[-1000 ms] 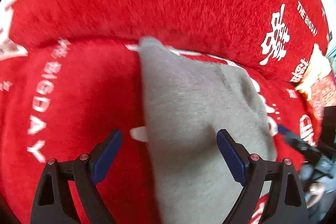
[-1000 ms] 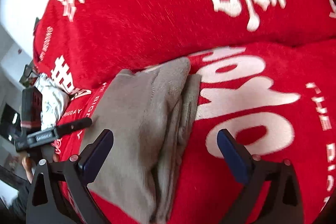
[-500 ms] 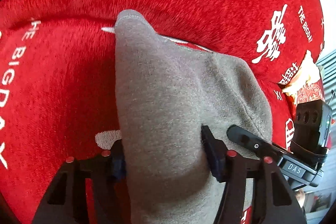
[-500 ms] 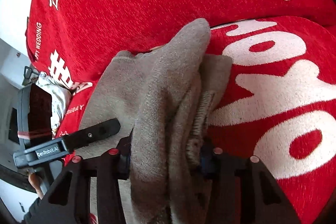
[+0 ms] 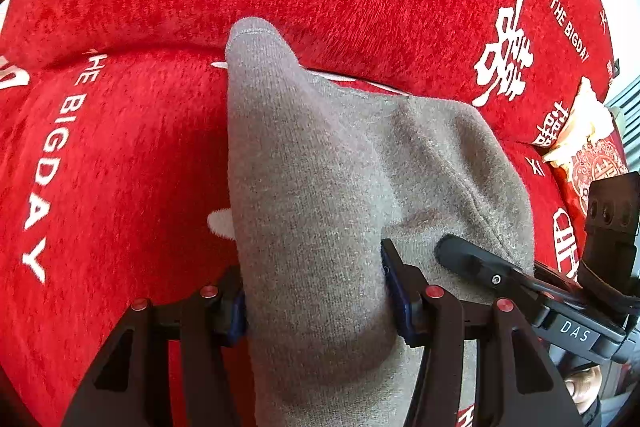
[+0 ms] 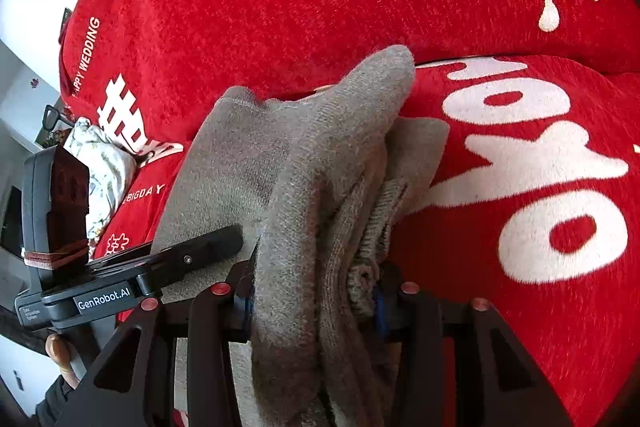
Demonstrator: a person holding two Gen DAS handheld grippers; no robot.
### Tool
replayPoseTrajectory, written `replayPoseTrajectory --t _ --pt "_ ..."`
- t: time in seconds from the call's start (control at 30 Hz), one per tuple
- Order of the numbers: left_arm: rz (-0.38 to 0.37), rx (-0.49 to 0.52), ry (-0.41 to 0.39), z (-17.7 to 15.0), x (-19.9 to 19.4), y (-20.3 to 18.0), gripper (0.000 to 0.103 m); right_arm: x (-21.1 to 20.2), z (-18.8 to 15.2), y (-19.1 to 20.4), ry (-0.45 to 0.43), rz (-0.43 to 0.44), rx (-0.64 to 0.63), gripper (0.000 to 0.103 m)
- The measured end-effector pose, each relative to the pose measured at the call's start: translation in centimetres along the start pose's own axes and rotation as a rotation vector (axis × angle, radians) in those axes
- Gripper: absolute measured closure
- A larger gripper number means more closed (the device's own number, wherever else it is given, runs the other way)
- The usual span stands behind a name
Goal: Fold small clothes
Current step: 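Hold the folded sweatshirt with both grippers and press it flat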
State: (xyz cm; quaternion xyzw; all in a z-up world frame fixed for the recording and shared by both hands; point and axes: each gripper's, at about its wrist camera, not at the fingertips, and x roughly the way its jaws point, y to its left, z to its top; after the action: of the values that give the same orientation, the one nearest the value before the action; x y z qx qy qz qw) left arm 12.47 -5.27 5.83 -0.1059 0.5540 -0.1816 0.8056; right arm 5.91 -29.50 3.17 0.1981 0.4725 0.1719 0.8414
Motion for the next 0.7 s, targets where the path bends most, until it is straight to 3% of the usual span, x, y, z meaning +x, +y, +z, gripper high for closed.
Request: replayPoseTrajectory --t 0.7 --pt "0.037 0.029 -0.025 -5.7 -3.5 0.6 0.046 -1.3 -4.9 3.7 0.005 -0.033 -0.031 0.057"
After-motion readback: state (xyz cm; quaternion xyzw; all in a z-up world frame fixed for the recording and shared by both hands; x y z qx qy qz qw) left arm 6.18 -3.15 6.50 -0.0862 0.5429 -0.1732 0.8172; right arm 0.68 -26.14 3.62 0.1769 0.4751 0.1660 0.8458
